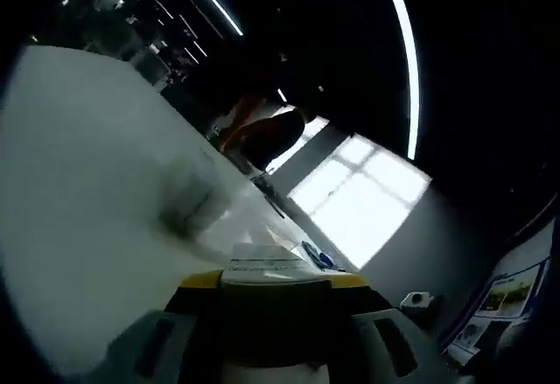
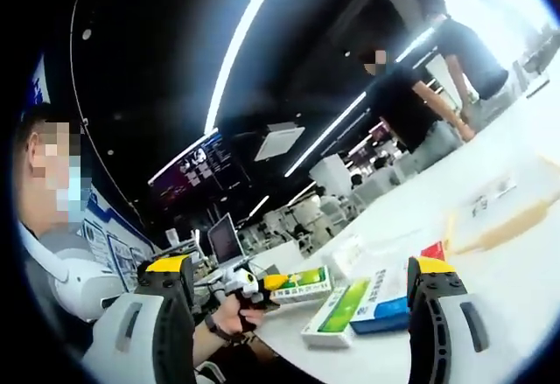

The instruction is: Arrange the small medicine boxes into an aligned row inside the storage area until every box is upright, visible, and separated from the surrounding clutter.

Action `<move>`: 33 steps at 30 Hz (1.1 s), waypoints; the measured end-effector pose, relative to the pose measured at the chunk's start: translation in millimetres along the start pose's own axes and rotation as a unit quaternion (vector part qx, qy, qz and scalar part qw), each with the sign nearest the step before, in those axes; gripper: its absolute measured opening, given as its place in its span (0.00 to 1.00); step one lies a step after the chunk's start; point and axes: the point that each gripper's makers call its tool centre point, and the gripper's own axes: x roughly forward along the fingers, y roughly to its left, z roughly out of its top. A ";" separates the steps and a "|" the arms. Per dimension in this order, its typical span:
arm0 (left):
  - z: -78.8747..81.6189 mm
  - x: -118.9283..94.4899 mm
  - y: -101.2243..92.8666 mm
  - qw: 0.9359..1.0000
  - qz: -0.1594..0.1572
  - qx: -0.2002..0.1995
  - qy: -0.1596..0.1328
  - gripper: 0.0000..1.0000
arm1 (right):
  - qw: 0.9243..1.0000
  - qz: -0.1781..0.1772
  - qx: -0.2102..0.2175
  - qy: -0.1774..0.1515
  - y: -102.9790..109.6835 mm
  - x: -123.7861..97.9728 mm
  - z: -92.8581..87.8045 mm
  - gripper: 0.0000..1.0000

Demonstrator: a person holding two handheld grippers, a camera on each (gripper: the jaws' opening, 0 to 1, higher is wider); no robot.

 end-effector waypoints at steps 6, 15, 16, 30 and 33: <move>6.6 -2.9 -4.1 0.998 -0.032 -0.059 -0.018 0.40 | 1.000 0.008 0.000 0.012 5.7 4.3 -5.5 1.00; 18.7 -6.6 -15.7 0.993 -0.057 -0.090 -0.042 0.40 | 1.000 0.011 0.016 0.020 6.1 0.1 -16.9 1.00; 20.2 -6.5 -18.6 0.993 -0.060 -0.091 -0.043 0.40 | 1.000 0.011 0.014 0.017 6.3 -1.1 -16.8 1.00; 34.0 -9.5 -55.5 0.981 -0.123 -0.138 -0.067 0.40 | 0.997 0.018 0.072 0.018 6.4 39.7 -30.9 1.00; 35.0 -12.0 -58.7 0.976 -0.138 -0.154 -0.072 0.40 | 0.996 0.012 0.090 0.024 5.1 54.1 -40.8 1.00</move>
